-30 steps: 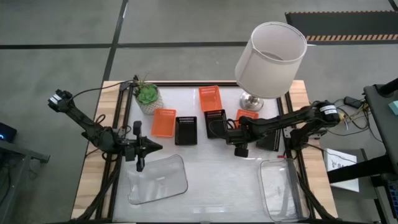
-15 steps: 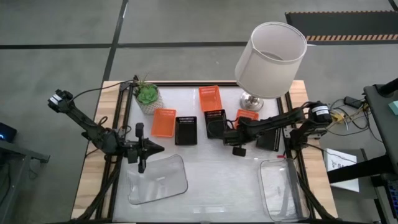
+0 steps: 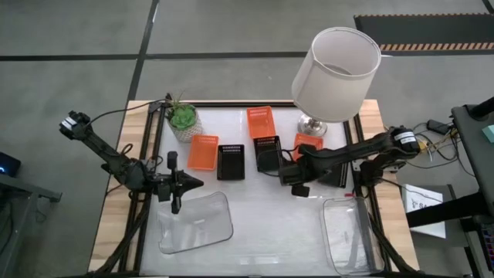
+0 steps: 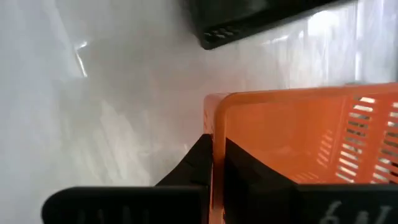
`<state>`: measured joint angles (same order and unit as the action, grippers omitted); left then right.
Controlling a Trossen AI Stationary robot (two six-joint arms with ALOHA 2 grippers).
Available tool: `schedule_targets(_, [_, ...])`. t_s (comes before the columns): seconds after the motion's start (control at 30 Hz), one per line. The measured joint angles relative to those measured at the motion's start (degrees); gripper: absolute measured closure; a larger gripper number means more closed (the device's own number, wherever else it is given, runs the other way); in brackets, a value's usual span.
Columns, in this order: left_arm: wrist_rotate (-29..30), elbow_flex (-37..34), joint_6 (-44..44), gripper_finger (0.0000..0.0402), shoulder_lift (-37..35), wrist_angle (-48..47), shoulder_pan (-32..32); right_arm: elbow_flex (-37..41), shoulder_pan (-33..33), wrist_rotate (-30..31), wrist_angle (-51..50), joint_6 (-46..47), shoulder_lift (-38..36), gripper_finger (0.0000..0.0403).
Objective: Stack baskets by color
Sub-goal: Stack the right orange bin on the top orange bin
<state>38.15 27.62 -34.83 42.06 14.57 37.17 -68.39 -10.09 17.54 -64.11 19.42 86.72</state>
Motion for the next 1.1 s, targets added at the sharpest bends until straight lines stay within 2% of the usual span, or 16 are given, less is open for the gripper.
schedule_targets(0.23, [0.02,0.00,1.50,0.0402,0.10,-0.07,0.00,-9.66,-6.86,-2.00,-0.10,-6.88,0.23,0.0394])
schedule_targets(0.37, [0.02,0.00,1.47,0.0402,0.04,0.00,-0.04,-16.47,-7.03,-1.54,1.16,-7.44,2.24,0.0394])
schedule_targets(0.73, [0.07,0.02,1.21,0.0402,-0.11,0.81,-0.04,-36.94,1.42,-1.72,-0.76,-21.13,17.17,0.0394])
schedule_targets(0.83, [0.07,0.02,1.53,0.0402,-0.11,0.74,-0.03,-42.00,4.73,-3.42,-2.00,-25.57,21.46,0.0394])
schedule_targets(1.1, [0.07,0.02,1.55,0.0402,-0.20,0.70,-0.02,-51.55,14.11,-4.50,-4.92,-36.24,30.00,0.0394])
